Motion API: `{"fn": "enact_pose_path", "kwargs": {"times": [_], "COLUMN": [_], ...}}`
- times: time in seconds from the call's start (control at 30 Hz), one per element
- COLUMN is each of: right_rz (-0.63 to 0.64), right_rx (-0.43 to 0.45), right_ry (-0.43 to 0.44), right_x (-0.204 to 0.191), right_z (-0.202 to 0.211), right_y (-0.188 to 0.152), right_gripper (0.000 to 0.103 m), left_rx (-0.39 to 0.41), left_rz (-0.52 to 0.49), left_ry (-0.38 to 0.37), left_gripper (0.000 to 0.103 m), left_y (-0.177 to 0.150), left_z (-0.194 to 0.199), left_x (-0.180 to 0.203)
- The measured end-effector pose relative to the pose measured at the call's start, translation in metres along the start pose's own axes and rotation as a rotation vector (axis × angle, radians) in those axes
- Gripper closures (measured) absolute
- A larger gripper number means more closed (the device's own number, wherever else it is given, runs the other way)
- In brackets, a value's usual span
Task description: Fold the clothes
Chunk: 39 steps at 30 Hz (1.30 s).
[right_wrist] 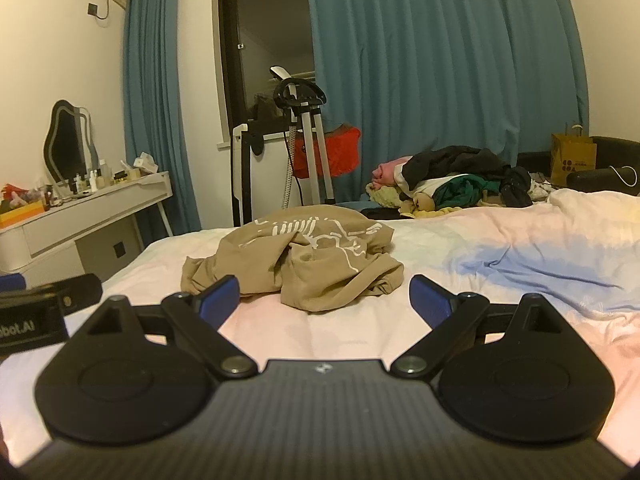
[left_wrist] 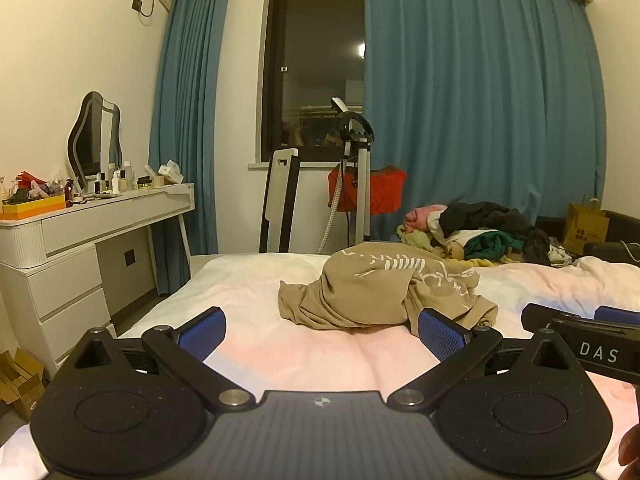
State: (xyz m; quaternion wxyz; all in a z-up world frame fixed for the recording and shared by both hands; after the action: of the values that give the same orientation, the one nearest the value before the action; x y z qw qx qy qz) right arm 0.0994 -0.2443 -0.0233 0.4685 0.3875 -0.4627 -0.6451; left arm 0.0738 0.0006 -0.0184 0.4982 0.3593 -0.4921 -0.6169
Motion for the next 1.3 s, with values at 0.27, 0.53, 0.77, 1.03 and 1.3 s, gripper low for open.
{"fn": "enact_pose_path", "kwargs": {"times": [0.27,0.53,0.77,1.03,1.3], "right_rz": [-0.002,-0.001,0.018,0.042,0.099], "right_rx": [-0.003,-0.005,-0.003,0.008,-0.068], "right_ry": [-0.001,0.002,-0.024,0.006,0.059], "right_x": [-0.001,-0.001,-0.003,-0.011,-0.033], "right_z": [0.0,0.003,0.003,0.007,-0.025], "right_y": [0.0,0.002,0.002,0.002,-0.004], "right_gripper": [0.01,0.01,0.01,0.01,0.039], "left_rx": [-0.012,-0.009,-0.003,0.012,0.012], "left_rz": [0.004,0.002,-0.007,-0.065,0.017], "left_ry": [-0.003,0.006,-0.001,0.019,0.082], "left_gripper": [0.0,0.0,0.0,0.0,0.0], "left_y": [-0.003,-0.003,-0.001,0.007,0.012], "left_z": [-0.005,-0.005,-0.004,0.01,0.031], "left_x": [-0.002,-0.003,-0.003,-0.009,-0.044]}}
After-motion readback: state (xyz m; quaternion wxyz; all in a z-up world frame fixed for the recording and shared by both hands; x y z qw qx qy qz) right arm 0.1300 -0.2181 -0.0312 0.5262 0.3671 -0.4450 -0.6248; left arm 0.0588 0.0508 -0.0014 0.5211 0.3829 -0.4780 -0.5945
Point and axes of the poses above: each gripper's, at about its wrist camera, not at the fingertips, and z roughly against the way its jaws point, x to its right, y to its top, the point moved 8 cm from there along -z, roughly the way its jaws point, and after that the axes turned 15 degrees about -y, right-handed, at the moved point
